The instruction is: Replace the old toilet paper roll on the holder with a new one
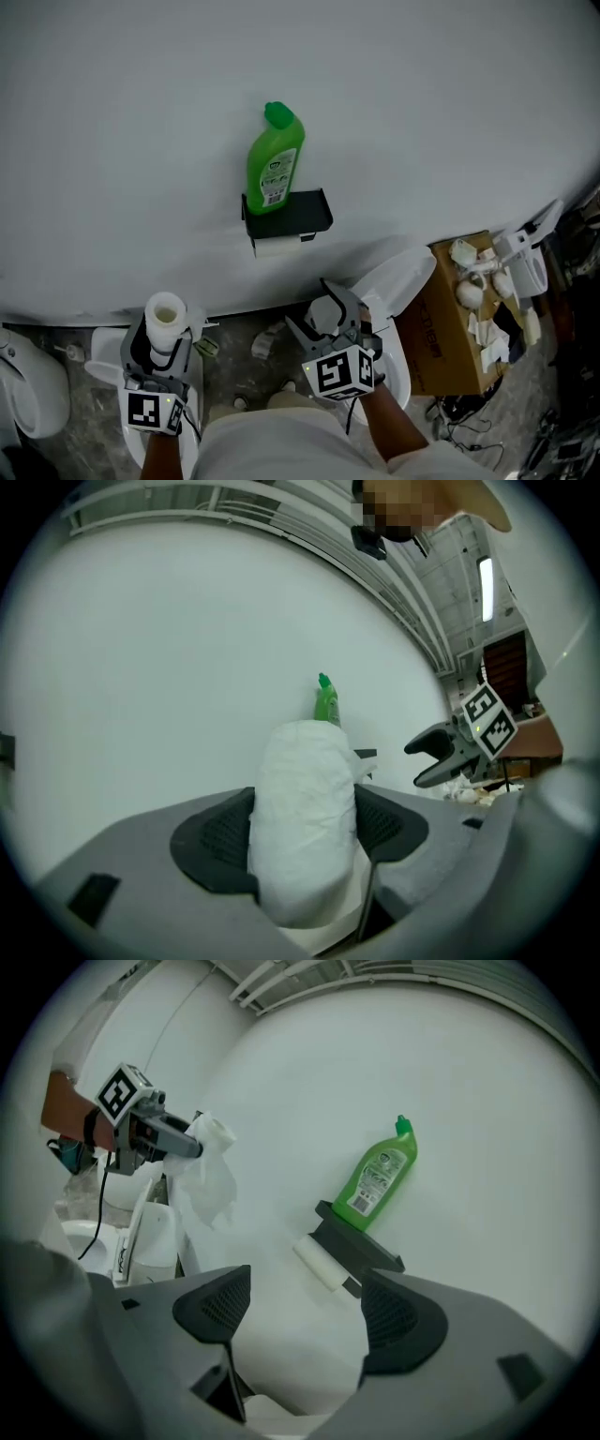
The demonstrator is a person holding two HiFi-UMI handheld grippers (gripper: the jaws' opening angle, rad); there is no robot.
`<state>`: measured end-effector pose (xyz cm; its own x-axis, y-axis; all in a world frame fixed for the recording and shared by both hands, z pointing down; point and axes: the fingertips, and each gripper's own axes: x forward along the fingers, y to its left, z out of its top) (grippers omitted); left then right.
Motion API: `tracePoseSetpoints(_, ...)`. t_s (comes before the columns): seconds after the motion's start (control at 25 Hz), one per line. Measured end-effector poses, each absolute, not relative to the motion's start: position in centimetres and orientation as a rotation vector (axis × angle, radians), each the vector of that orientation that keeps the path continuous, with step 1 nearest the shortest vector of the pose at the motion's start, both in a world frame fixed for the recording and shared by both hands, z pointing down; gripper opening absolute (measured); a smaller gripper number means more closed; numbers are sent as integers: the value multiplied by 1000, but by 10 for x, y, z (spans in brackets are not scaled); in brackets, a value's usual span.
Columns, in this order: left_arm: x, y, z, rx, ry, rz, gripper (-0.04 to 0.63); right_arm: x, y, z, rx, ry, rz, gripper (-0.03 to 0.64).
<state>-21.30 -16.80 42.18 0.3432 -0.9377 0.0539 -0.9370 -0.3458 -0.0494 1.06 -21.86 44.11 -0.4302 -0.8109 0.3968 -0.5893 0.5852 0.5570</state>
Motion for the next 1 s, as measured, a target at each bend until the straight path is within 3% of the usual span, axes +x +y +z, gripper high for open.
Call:
tracePoseSetpoints(0.4, -211, -154, 426, -2479, 1946, -151, 311, -10, -284, 468, 911, -2053, -692, 342)
tracePoseSetpoints(1.0, -248, -137, 430, -2427, 2049, -123, 311, -31, -338, 508, 858, -1875, -750, 342)
